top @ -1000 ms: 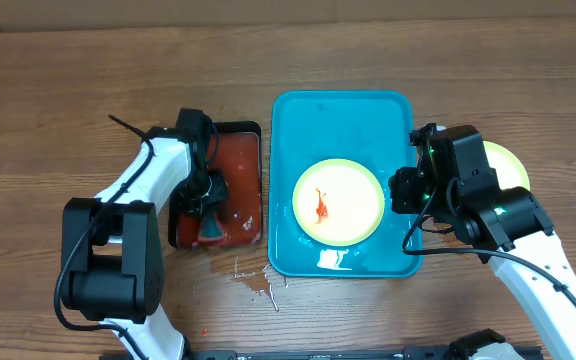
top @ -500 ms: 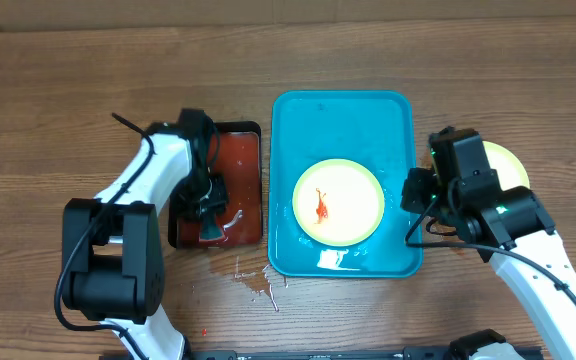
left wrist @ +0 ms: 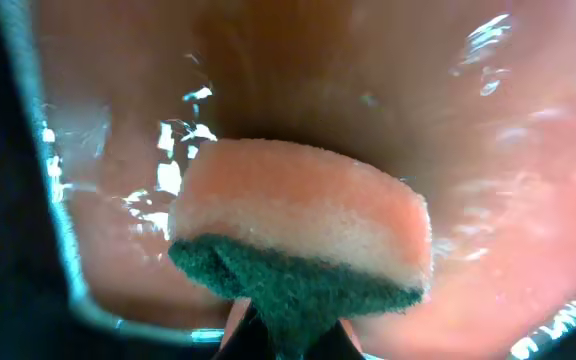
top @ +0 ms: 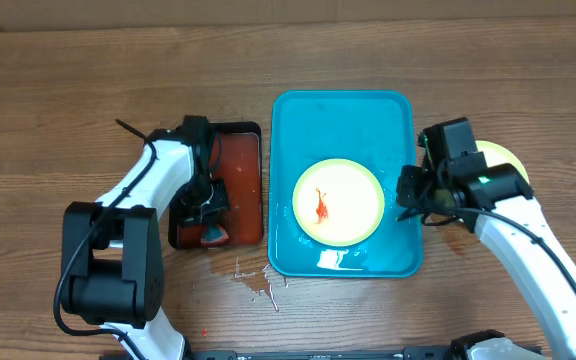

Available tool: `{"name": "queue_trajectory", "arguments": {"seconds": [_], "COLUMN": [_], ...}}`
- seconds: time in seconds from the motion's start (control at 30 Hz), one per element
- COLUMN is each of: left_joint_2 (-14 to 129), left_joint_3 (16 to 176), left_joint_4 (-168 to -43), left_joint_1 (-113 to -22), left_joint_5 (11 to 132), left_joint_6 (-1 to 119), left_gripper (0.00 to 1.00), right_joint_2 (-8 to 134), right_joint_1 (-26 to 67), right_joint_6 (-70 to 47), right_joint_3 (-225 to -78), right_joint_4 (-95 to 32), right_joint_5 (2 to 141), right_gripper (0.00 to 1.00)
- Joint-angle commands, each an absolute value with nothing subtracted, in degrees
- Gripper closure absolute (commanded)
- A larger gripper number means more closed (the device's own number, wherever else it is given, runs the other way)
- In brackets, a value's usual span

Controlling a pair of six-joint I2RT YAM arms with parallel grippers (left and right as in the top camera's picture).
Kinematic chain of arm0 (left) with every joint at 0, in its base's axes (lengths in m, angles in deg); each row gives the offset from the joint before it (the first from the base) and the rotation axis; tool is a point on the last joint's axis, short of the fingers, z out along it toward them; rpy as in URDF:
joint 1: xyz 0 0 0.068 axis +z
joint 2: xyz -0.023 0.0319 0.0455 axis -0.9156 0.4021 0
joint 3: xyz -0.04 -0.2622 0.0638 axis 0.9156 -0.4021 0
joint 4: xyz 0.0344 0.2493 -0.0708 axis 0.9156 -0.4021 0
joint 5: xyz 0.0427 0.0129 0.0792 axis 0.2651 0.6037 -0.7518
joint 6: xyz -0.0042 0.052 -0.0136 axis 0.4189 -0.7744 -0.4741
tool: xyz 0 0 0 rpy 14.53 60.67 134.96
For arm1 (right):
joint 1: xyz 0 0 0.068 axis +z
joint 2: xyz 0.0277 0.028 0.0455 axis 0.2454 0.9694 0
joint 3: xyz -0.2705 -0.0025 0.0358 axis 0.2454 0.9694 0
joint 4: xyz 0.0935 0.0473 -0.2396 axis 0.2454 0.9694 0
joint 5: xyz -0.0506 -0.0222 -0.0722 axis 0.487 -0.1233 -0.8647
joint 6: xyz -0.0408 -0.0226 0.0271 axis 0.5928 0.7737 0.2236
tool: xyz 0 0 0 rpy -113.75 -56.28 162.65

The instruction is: Clean dirty plates on tray and stack at the side

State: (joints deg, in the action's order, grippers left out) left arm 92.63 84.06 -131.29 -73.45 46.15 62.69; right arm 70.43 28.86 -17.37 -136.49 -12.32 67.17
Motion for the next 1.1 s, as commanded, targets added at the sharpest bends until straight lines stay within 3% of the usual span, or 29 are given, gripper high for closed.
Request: {"name": "queue_trajectory", "arguments": {"seconds": [0.0,0.17,0.5,0.77,0.83,0.97,1.07], "left_joint_2": [88.2,84.5,83.1,83.1,83.1,83.1,83.1], "left_joint_3": [90.9,97.9,101.8,101.8,101.8,101.8,101.6], "left_joint_4": [-133.6,-138.2,-141.0,-141.1,-141.2,-141.1,-140.4], "left_joint_1": [-73.8,-73.9,-73.9,-73.9,-73.9,-73.9,-74.2], "left_joint_5": [45.6,44.4,43.7,43.5,43.6,43.6,43.6], "left_joint_6": [60.5,59.7,58.6,58.5,58.1,58.2,58.2], "left_gripper": [0.96,0.96,0.96,0.96,0.96,0.96,0.96], "right_joint_2": [72.6,76.7,85.7,93.3,94.6,95.5,95.5], "right_joint_1": [28.4,26.9,26.4,26.5,26.5,26.5,26.5], "right_joint_6": [-19.0,-18.9,-10.5,-5.5,-5.4,-5.8,-9.3], "right_joint_3": [-136.9,-136.9,-136.9,-136.9,-136.9,-136.3,-136.2], "right_joint_4": [-13.1,-15.2,-17.3,-19.8,-20.5,-22.2,-22.6], "right_joint_5": [65.7,65.8,69.5,79.0,80.5,80.7,78.7], "right_gripper": [0.71,0.7,0.52,0.52,0.58,0.88,0.93]}}
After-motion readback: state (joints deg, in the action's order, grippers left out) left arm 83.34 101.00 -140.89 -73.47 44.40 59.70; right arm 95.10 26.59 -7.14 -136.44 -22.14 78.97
